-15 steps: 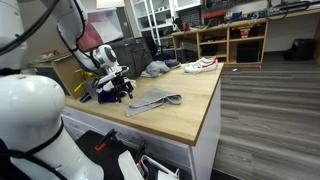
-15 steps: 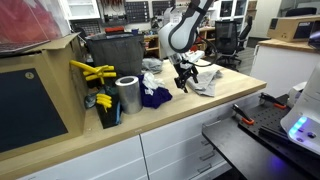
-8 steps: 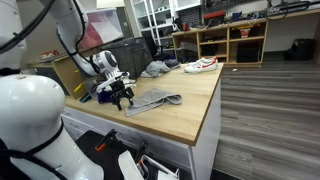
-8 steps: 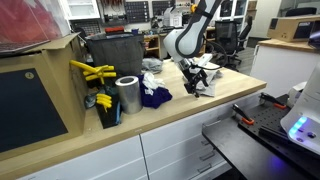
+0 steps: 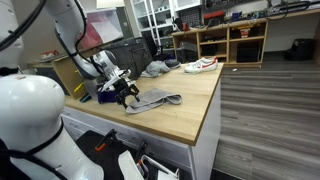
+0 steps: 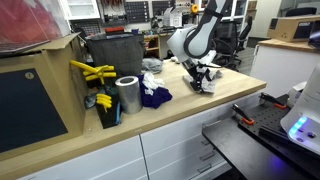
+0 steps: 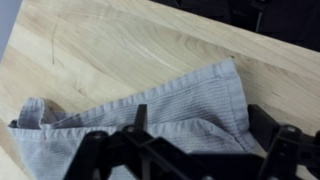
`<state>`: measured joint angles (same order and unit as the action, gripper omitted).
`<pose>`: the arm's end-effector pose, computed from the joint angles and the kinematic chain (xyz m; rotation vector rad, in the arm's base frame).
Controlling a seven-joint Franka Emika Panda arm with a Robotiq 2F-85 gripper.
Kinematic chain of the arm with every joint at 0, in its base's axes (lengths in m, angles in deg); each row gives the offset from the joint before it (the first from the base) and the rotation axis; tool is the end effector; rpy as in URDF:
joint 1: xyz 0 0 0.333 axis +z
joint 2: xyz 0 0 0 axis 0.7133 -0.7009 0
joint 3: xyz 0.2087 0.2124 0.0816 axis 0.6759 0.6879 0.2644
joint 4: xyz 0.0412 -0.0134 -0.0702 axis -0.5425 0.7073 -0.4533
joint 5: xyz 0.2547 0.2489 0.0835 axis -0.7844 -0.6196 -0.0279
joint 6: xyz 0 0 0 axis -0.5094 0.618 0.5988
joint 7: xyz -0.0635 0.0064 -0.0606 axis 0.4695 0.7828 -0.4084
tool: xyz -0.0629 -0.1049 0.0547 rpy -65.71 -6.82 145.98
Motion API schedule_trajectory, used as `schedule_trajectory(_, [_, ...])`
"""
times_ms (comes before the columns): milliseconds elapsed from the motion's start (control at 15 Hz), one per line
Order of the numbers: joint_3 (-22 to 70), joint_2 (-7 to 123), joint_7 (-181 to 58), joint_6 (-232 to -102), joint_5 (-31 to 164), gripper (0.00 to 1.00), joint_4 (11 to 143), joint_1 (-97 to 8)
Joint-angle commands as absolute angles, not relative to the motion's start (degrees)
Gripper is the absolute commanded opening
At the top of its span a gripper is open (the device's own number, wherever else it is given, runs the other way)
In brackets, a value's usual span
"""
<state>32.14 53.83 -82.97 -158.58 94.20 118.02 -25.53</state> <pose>0.4093 0.1542 0.1502 2.5773 0.4988 -0.3967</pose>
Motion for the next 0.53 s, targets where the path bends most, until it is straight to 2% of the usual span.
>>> schedule_trajectory(0, [31.9,55.5,-85.1,-161.6,98.2,1.0,119.1,-25.5])
schedule_trajectory(333, [32.2,55.6,-85.4,-164.8,100.2,1.0,119.7,-25.8])
schedule_trajectory(400, [32.1,55.6,-85.6,-165.3,100.5,0.89,119.7,-25.8])
schedule_trajectory(467, [32.0,55.6,-85.6,-165.6,100.7,0.74,119.6,-25.8])
